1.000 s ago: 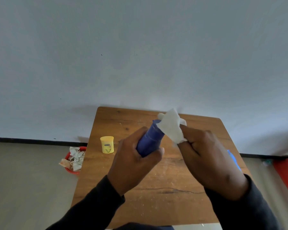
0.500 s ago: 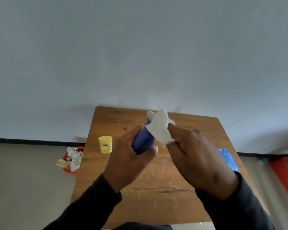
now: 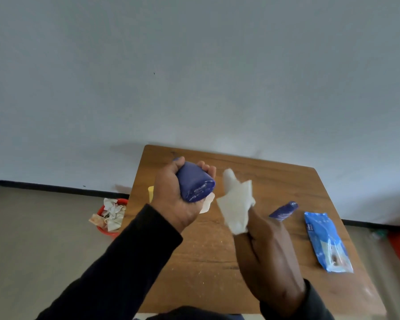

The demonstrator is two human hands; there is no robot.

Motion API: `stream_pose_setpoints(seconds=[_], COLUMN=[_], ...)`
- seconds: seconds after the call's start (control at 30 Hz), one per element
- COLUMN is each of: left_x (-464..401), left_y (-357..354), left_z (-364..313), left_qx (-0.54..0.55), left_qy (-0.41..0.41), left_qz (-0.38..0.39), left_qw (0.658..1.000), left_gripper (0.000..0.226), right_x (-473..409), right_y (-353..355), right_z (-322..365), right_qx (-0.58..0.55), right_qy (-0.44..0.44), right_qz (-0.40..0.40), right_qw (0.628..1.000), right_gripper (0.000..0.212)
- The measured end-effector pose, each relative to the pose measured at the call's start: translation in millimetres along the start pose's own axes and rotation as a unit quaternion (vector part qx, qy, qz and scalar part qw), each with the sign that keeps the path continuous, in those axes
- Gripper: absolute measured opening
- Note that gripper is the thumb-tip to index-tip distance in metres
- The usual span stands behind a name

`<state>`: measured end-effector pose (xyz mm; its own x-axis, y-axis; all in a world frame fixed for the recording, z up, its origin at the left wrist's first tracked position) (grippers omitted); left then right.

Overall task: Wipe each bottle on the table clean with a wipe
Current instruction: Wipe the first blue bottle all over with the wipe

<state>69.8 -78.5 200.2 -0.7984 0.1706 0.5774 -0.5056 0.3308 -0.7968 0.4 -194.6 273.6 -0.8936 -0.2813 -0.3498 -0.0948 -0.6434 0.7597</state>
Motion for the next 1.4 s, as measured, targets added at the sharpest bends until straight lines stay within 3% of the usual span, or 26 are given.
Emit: stream_pose_setpoints(seconds=[0.17, 0.33, 0.53, 0.67, 0.73, 0.87, 0.97, 1.03, 1.1, 1.27, 1.4], left_x=[-3, -4, -8, -3, 1, 1, 0, -1, -2, 3, 8], left_y=[4, 8, 12, 14, 13, 6, 8, 9, 9, 11, 12], left_z=[10, 15, 15, 16, 18, 14, 13, 22, 33, 31, 18], left_qx=[0.039, 0.009, 0.033, 0.035, 0.032, 0.048, 0.050, 0.042, 0.033, -0.007, -0.062], left_qy=[0.066, 0.065, 0.088, 0.064, 0.060, 0.048, 0.043, 0.060, 0.068, -0.037, -0.117], left_qz=[-0.007, -0.016, -0.014, -0.025, -0.031, -0.024, -0.029, -0.019, -0.010, -0.009, -0.020], left_qw=[0.997, 0.998, 0.995, 0.997, 0.997, 0.997, 0.997, 0.997, 0.997, 0.999, 0.991], left_gripper=[0.025, 0.024, 0.026, 0.028, 0.024, 0.024, 0.026, 0.028, 0.030, 0.036, 0.030], right_x=[11, 6, 10, 3, 4, 12, 9, 5, 1, -9, -13], right_y=[-29, -21, -32, -18, -21, -23, -9, -9, -14, -7, -1], right_z=[20, 5, 20, -2, -2, 12, 18, 26, 31, 8, 2], right_qx=[0.079, 0.102, 0.107, 0.128, 0.131, 0.099, -0.006, -0.076, -0.072, 0.091, 0.118], right_qy=[0.056, 0.002, 0.036, -0.042, -0.037, 0.001, 0.015, 0.034, 0.043, -0.048, -0.066], right_qz=[0.086, 0.056, 0.070, 0.047, 0.061, 0.042, -0.010, 0.005, 0.034, -0.039, -0.048], right_qw=[0.992, 0.993, 0.991, 0.990, 0.989, 0.994, 1.000, 0.996, 0.996, 0.994, 0.990], right_gripper=[0.008, 0.003, 0.006, 0.010, 0.010, 0.012, 0.008, 0.002, 0.012, 0.021, 0.019])
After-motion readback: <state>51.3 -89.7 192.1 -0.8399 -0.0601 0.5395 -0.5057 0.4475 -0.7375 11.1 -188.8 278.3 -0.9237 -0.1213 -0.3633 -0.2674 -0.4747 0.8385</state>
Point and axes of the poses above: each hand's wrist, its own x-axis away from the middle knuckle, its own y-axis out of the back of the hand, z = x × y, the point moved 8 cm from there along -x, towards the middle knuckle, and after that the axes turned 1 degree about z, right-handed, at the moved point
